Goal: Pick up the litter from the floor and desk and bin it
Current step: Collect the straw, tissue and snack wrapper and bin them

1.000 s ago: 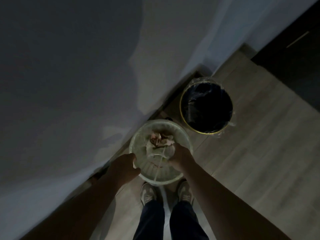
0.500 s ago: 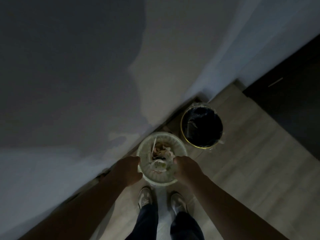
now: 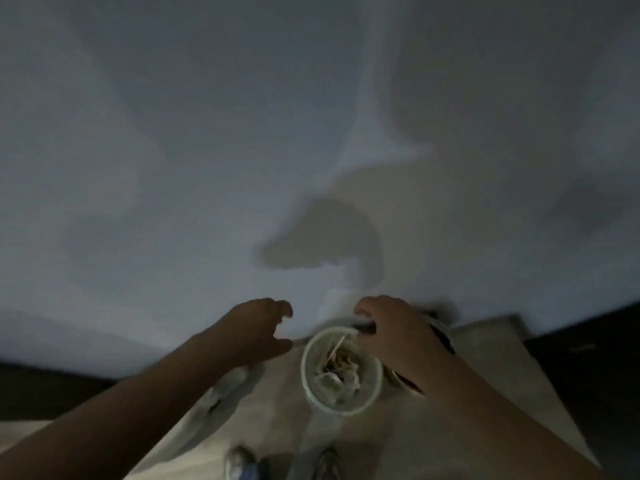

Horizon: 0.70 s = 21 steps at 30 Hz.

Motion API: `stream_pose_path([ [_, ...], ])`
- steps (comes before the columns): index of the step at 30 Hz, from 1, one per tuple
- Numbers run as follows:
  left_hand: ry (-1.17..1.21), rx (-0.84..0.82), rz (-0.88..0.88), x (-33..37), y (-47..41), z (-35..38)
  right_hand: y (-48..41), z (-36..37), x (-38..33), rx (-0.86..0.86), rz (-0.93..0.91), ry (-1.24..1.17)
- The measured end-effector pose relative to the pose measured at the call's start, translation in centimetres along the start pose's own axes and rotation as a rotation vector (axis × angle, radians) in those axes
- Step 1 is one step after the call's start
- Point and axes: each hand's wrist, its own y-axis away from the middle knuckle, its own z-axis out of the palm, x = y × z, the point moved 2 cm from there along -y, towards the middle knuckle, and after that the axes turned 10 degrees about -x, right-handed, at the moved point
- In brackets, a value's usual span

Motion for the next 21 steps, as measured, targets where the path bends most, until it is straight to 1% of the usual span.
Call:
stream_pose_path([
  [5, 0.074, 0.217, -0.127, -1.8, 10.4, -4.3, 1.8, -7.8, -9.7, 0.068, -0.299, 0.092],
  [9, 0.136, 0.388, -0.277, -5.0, 20.4, -5.9, 3.1, -10.2, -20.2, 0.125, -0.544, 0.188],
  [12, 0.188, 0.521, -0.415, -7.5, 29.7, -5.0, 5.2, -8.9, -29.4, 0.103, -0.737, 0.240],
  [15, 0.188, 0.617, -0.600, -9.5, 41.0, -2.0, 9.3, -5.9, -38.8, 0.074, -0.935, 0.296],
  [18, 0.181, 0.720, -0.777, -10.3, 53.1, 2.8, 15.1, -1.9, -47.4, 0.023, -1.115, 0.326],
  [21, 0.241, 0.790, -0.928, -10.1, 63.5, 8.5, 21.9, 2.7, -55.1, -0.043, -1.283, 0.352],
])
